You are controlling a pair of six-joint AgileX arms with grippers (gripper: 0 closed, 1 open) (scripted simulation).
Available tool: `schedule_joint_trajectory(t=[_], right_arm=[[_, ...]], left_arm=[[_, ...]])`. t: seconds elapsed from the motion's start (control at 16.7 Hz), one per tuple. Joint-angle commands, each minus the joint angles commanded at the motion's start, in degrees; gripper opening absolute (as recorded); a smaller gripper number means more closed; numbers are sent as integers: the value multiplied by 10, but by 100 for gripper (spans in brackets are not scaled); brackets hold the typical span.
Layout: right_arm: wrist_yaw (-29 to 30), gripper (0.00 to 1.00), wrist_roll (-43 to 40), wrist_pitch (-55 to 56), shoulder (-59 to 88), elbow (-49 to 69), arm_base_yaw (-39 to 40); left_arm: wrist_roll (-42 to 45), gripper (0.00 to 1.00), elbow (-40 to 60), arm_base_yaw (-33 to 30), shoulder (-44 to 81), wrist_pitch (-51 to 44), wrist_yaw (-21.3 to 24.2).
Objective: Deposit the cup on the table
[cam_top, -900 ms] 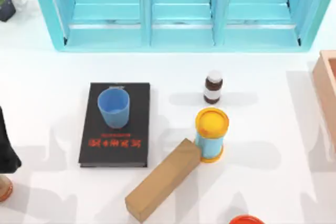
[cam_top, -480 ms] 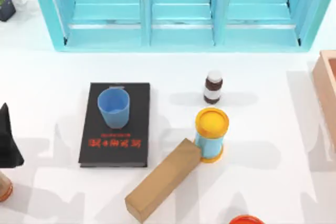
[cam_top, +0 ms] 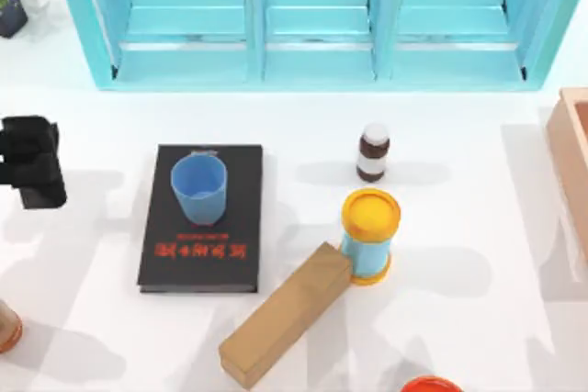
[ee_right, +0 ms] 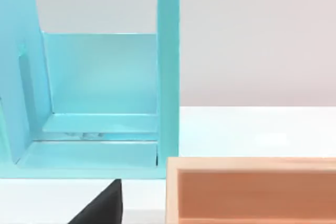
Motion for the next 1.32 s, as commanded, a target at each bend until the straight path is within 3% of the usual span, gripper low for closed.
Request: schedule_joint_trajectory(t=[0.72,1.02,1.32], right_arm=[[0,100,0,0,0,0,0],[0,100,0,0,0,0,0],[0,100,0,0,0,0,0]], left_arm=[[-141,100,566,-150,550,-367,12],[-176,100,700,-188,719,-485,6],[-193,100,748,-202,795,-543,-1]])
